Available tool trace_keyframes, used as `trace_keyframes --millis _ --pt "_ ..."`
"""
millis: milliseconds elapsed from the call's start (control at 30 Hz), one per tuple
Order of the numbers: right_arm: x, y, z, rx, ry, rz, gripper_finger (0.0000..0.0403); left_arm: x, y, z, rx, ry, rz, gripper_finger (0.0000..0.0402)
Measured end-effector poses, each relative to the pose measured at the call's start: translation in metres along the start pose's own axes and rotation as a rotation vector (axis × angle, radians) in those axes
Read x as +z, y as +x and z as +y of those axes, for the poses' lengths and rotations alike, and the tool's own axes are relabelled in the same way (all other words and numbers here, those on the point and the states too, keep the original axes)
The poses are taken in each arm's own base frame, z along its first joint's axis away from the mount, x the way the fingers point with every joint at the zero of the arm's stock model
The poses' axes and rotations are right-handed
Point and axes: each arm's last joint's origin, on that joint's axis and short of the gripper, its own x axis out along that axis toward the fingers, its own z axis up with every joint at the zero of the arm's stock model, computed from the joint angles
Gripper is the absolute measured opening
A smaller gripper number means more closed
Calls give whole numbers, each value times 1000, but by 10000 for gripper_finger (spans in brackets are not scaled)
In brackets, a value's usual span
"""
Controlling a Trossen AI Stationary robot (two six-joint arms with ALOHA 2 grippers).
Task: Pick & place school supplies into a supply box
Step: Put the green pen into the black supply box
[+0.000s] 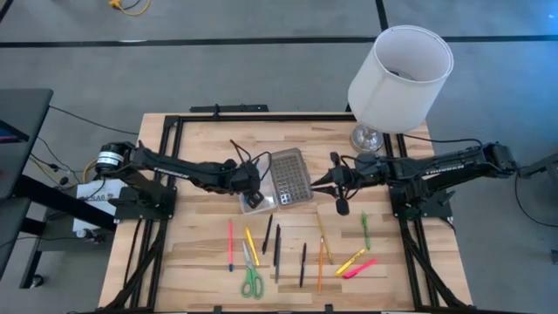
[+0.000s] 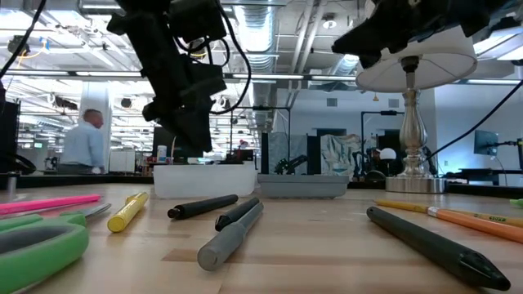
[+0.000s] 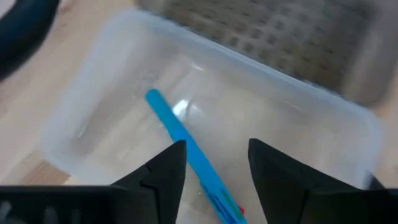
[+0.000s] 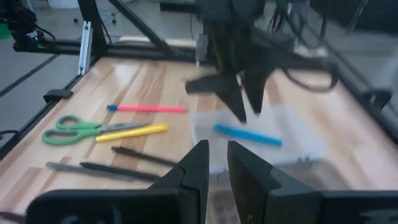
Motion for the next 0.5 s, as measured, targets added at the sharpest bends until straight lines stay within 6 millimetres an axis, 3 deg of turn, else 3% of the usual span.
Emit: trace_keyframes --millis 233,500 --pt "-16 -1 17 -83 148 174 53 -20 -14 -27 -15 278 -47 178" --pt "-27 -8 51 -178 339 244 53 -53 -38 -59 39 516 -170 178"
